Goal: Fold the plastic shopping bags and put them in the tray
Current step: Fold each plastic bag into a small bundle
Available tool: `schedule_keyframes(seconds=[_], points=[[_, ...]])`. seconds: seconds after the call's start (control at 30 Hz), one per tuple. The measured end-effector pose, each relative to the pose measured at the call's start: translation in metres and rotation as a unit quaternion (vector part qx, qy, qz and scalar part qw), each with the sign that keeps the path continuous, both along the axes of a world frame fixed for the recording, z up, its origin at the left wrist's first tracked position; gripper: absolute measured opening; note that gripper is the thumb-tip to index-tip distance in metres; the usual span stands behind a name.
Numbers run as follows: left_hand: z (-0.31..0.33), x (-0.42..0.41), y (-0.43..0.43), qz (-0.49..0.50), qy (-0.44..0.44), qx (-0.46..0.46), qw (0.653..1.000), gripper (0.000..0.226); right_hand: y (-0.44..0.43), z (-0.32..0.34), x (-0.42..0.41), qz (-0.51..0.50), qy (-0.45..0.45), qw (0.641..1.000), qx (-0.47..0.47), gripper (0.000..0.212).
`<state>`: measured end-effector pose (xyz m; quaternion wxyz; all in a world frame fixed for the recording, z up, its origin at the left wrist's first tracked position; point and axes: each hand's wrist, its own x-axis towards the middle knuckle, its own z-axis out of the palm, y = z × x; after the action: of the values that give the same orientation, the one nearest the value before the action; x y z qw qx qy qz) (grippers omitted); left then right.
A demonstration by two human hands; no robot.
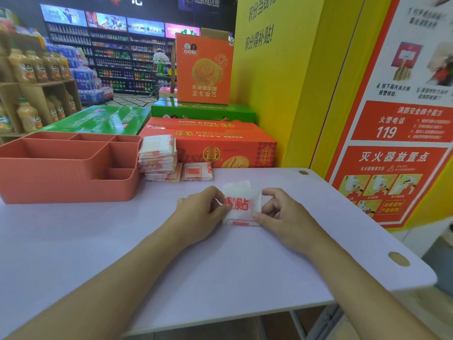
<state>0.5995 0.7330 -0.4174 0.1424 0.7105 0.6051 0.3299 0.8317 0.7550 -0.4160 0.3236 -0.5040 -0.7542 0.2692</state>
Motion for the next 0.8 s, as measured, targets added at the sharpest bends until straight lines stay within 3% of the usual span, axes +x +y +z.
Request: schedule_keyframes(seconds=[0.17, 0.5, 0.63, 0.8], points=[[-0.0018, 0.0015, 0.0015, 0.021, 0.041, -0.007, 0.999, 0.021, -0.0002, -0.0013, -0.0023, -0.006, -0.031, 0.999, 0.024, 0.064], [-0.0060, 0.0075, 0.0016, -0.019, 0.178, 0.038, 0.983, 0.029, 0.0013, -0.0019, -0.0027, 0.029, -0.121, 0.988, 0.089, 0.037], [-0.0068, 0.0074, 0.0009, -0.023, 0.182, 0.018, 0.983, 0.034, 0.0005, -0.0016, -0.0053, 0.038, -0.210, 0.973, 0.091, 0.037], [-0.0007, 0.0083, -0.0016, -0.027, 0.190, -0.013, 0.981, 0.038, -0.0021, 0.0025, -0.0080, 0.028, -0.240, 0.968, 0.069, 0.038]])
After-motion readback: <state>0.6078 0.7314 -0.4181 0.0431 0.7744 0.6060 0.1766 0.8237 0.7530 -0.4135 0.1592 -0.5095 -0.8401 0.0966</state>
